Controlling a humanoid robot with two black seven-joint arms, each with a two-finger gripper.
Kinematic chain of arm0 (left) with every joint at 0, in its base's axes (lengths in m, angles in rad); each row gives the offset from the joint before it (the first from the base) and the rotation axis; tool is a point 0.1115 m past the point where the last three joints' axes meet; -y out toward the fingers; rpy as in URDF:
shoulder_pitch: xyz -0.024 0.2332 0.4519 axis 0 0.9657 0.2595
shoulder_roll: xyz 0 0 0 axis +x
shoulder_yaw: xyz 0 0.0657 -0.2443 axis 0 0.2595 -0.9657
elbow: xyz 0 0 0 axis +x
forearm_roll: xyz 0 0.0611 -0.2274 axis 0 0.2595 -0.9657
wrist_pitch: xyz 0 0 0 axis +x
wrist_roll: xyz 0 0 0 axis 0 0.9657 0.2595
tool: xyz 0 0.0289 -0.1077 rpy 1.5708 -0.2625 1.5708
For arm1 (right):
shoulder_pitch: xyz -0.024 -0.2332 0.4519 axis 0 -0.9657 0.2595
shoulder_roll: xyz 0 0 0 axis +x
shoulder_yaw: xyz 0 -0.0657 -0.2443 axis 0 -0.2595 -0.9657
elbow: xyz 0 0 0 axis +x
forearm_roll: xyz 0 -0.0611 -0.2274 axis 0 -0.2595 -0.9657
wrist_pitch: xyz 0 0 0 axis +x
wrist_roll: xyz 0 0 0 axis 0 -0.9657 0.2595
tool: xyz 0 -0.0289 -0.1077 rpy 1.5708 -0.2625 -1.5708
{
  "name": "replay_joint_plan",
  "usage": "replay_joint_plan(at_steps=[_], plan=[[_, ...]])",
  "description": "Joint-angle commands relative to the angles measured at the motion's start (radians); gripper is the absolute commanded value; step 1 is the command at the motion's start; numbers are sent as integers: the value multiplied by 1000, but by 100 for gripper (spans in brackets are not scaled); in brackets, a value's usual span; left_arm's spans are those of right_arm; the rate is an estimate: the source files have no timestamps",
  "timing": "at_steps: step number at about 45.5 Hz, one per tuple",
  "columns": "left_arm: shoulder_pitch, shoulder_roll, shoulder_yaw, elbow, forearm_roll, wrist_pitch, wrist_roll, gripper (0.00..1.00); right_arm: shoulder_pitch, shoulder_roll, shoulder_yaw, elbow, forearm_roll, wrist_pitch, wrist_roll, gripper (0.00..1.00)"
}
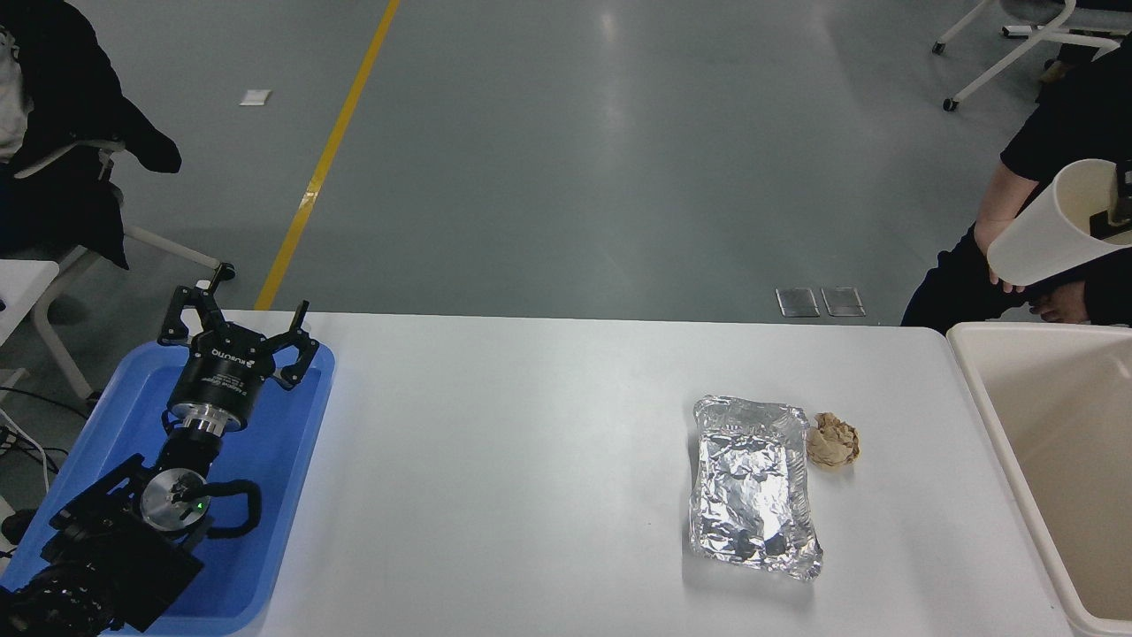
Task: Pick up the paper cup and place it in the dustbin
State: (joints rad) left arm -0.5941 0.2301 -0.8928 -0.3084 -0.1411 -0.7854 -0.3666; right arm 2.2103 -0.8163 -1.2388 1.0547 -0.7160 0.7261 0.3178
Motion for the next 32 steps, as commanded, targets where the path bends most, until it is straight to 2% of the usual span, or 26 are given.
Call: replay_joint_plan(at_steps=[1, 13, 22, 32], plan=[[-1, 0, 0, -2, 0, 0, 0, 100, -29, -3, 1, -16, -5, -22, -2, 0], [0, 0, 0, 0, 0, 0, 0, 100, -306, -3, 25, -300, 27, -162, -8, 0], [0, 0, 0, 0, 0, 0, 0, 100, -599, 5, 65, -585, 197, -209, -10, 0], [0, 0, 0, 0, 0, 0, 0, 100, -915, 28, 154, -850, 328, -264, -14, 0]])
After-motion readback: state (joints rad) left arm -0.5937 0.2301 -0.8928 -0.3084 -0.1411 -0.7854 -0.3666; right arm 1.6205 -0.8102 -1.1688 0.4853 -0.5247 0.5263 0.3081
